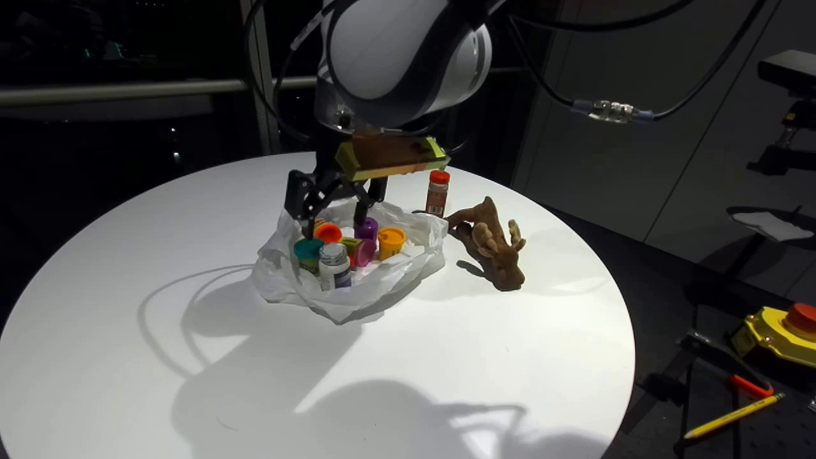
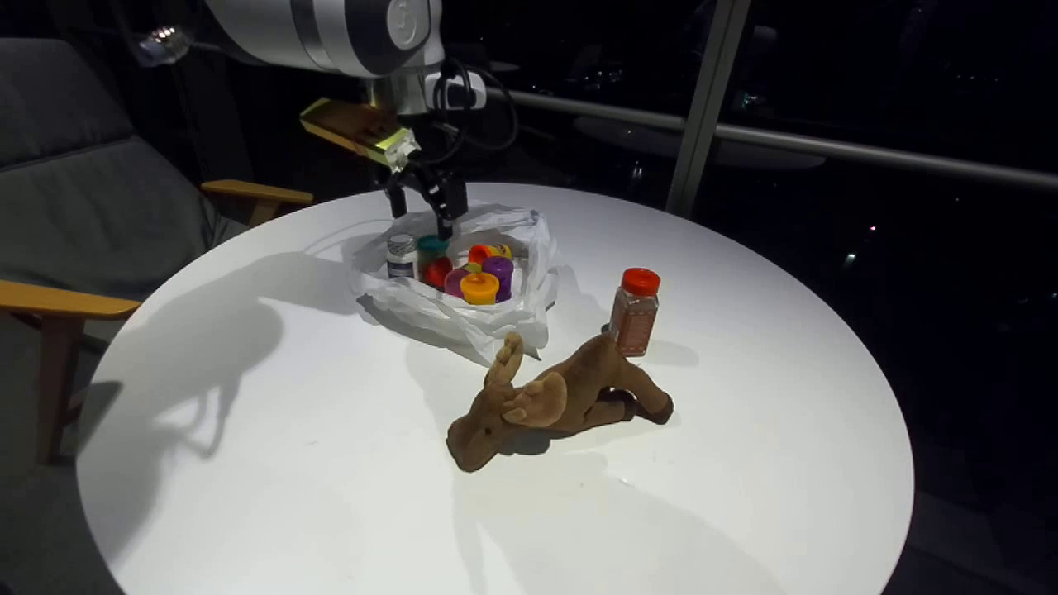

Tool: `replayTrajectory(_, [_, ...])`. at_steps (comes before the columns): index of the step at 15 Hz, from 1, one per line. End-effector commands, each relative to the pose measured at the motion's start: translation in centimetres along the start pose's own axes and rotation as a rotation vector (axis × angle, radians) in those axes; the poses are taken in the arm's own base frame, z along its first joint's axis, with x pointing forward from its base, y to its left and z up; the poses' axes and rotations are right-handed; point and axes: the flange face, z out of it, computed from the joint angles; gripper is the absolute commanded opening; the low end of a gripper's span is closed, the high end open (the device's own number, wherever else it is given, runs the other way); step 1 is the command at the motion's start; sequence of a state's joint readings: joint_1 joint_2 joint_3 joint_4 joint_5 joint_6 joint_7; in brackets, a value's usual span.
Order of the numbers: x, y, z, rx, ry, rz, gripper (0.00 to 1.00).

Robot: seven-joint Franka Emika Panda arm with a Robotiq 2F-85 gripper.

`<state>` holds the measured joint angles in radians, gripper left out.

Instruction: Put the objects on the table in the plastic bag

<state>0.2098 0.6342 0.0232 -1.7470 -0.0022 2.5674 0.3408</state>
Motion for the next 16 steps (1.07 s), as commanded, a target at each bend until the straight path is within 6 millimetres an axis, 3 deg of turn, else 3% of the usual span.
replayTrajectory(1, [-0.1,5.5,-4.4,0.022,0.053,0.108,1.00])
replayTrajectory(4, [0.2,11.5,-5.5,-0.013,0.048,0.200,1.00])
replayTrajectory(7, [0.3,16.5,-4.7,-0.089,0.013,0.284,1.00])
replayTrajectory(10, [0.9,19.4,-3.8,-0.149,0.001,0.339,1.00])
replayTrajectory(16, [2.6,21.6,-3.6,-0.182,0.025,0.437,1.00])
